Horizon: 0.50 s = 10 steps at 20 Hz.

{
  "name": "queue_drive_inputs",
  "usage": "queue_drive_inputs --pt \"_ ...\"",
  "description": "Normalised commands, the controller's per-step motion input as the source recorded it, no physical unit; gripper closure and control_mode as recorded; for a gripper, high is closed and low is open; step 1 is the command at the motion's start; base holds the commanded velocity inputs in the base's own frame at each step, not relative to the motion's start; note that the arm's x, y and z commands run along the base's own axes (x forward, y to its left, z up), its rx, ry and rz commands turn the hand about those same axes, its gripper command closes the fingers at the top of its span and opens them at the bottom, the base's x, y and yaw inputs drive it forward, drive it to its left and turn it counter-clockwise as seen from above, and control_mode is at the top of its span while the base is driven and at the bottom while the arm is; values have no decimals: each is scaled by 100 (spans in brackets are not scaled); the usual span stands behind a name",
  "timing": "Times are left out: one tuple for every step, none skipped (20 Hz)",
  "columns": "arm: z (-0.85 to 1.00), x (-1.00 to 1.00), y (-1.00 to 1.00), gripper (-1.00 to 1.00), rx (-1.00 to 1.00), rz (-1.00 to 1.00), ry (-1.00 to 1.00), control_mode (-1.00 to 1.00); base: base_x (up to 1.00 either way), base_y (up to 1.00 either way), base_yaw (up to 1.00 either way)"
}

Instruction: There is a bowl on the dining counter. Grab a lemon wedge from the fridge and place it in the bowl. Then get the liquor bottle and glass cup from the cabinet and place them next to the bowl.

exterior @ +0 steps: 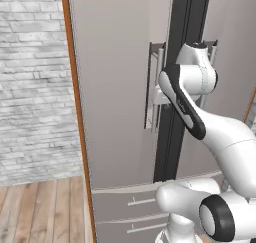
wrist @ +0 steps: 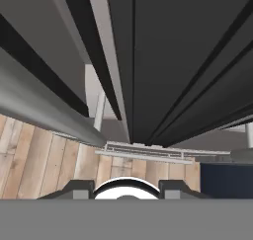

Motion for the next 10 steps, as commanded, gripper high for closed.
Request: queue_drive_inputs --pt "0 0 0 -100 0 0 0 100 0 0 0" --pt "0 0 0 -100 0 0 0 100 0 0 0" --pt "0 0 0 -100 0 0 0 100 0 0 0" --pt "0 0 0 -100 0 0 0 100 -14 -16 0" --pt "0 0 0 -100 0 0 0 100 -12 -36 0" --pt "0 0 0 -100 0 0 0 100 -8 -52 3" --pt "0 0 0 -100 0 0 0 100 -27 -68 1" --pt "0 0 0 -100 0 0 0 100 -39 -72 0" --pt "0 0 0 -100 0 0 0 100 -49 -70 0" --pt "0 0 0 -100 0 0 0 100 -54 -68 0"
